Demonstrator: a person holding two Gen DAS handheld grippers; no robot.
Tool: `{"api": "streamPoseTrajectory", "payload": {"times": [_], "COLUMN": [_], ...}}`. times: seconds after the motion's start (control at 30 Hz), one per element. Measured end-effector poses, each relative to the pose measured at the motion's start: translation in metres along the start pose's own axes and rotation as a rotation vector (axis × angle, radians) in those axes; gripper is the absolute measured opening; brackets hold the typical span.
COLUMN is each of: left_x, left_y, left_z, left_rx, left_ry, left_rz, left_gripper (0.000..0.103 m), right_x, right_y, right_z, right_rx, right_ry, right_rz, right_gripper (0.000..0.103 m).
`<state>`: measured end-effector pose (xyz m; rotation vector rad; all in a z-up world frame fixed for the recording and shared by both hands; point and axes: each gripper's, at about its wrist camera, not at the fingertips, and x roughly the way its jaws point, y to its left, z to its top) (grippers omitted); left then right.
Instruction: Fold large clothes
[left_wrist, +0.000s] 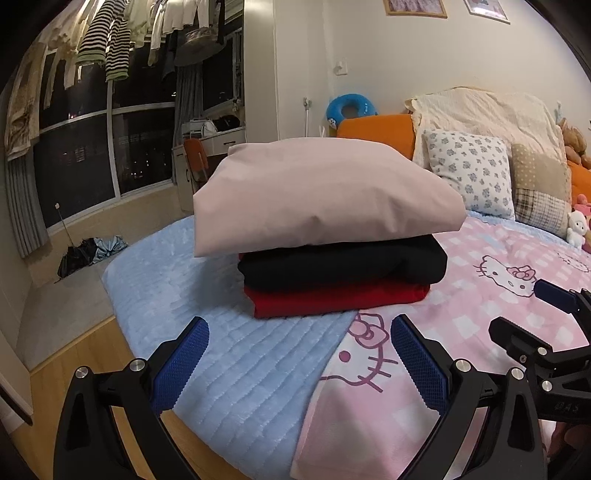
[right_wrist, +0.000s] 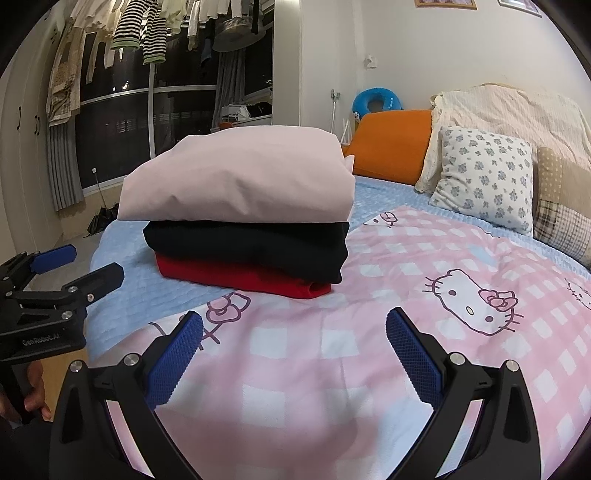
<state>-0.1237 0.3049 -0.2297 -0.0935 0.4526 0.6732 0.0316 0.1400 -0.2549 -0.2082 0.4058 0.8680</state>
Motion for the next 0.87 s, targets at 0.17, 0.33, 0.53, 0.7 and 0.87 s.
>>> {"api": "streamPoseTrajectory", "payload": {"times": [0.17,0.33,0.53,0.7,0.87], "left_x": [-0.004,-0.009,-0.014,-0.013,-0.012], "left_y": [-0.001,-0.001,-0.011,-0.006,-0.007], "left_z": [-0.003,-0.006,-0.006,-0.006,-0.007], "left_rx": [-0.004,-0.006,0.059,0.036,0.046], "left_ry": [-0.001,-0.012,-0.041,-0.026,-0.024], "left_rz": [-0.006,-0.052,-0.05,-0.023,-0.018], "left_gripper": [0.1,0.1,0.1,0.1,0.1], "right_x": [0.002,0.005,0.006,0.004,0.002], "right_y": [0.001,0.001,0.003,0.004,0.006], "right_z": [-0.001,-0.005,-0.006,-0.006,-0.006], "right_rx": [-0.005,-0.014,-0.015,-0.011,-0.014], "right_ry": [0.008,0.023,0.021,0.019,0.014], "right_rz": [0.001,0.0,-0.001,-0.008,-0.011], "right_gripper": [0.098,0.098,0.098,0.098,0.098]}}
